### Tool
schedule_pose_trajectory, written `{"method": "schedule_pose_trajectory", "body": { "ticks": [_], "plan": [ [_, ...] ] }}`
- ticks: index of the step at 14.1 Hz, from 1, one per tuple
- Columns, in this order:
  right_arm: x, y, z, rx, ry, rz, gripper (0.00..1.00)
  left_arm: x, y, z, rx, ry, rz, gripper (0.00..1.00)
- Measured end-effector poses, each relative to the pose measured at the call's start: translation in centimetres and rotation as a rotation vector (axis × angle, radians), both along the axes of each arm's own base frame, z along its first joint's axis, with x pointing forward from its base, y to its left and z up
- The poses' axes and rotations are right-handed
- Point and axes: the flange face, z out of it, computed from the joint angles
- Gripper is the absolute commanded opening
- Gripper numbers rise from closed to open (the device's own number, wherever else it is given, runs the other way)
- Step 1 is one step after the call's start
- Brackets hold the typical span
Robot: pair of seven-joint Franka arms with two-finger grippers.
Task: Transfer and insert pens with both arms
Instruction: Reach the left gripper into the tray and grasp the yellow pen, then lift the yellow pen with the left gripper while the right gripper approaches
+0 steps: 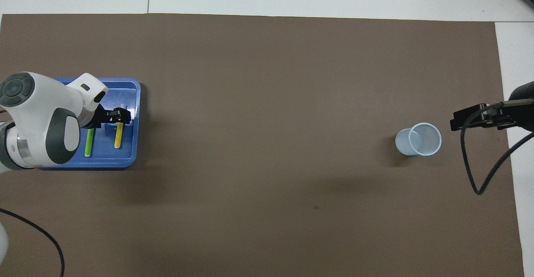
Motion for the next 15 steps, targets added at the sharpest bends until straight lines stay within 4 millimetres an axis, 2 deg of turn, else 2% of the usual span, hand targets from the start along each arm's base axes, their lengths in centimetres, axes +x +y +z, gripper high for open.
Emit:
{"method": "schedule_pose_trajectory", "body": {
  "ticks": [2,3,5,7,9,10,15],
  "plan": [
    [0.0,0.0,0.0,0.0,0.0,0.0,1.0,0.09,-0.45,-0.36,0.0,-0.003,-0.007,0.82],
    [0.0,0.0,0.0,0.0,0.0,0.0,1.0,0.11,-0.46,-0.52,0.0,-0.003,-0.008,0.76],
    [0.0,0.0,0.0,0.0,0.0,0.0,1.0,0.12,-0.46,-0.7,0.0,-0.002,-0.008,0.49],
    [0.0,0.0,0.0,0.0,0.0,0.0,1.0,0.14,-0.47,-0.69,0.0,-0.002,-0.008,0.3],
    [0.0,0.0,0.0,0.0,0.0,0.0,1.0,0.32,-0.58,-0.34,0.0,-0.01,-0.009,0.07],
    [0.0,0.0,0.0,0.0,0.0,0.0,1.0,0.35,-0.63,-0.28,-0.001,-0.011,-0.01,0.0],
    [0.0,0.0,0.0,0.0,0.0,0.0,1.0,0.35,-0.73,-0.26,-0.001,-0.011,-0.012,0.0]
  ]
}}
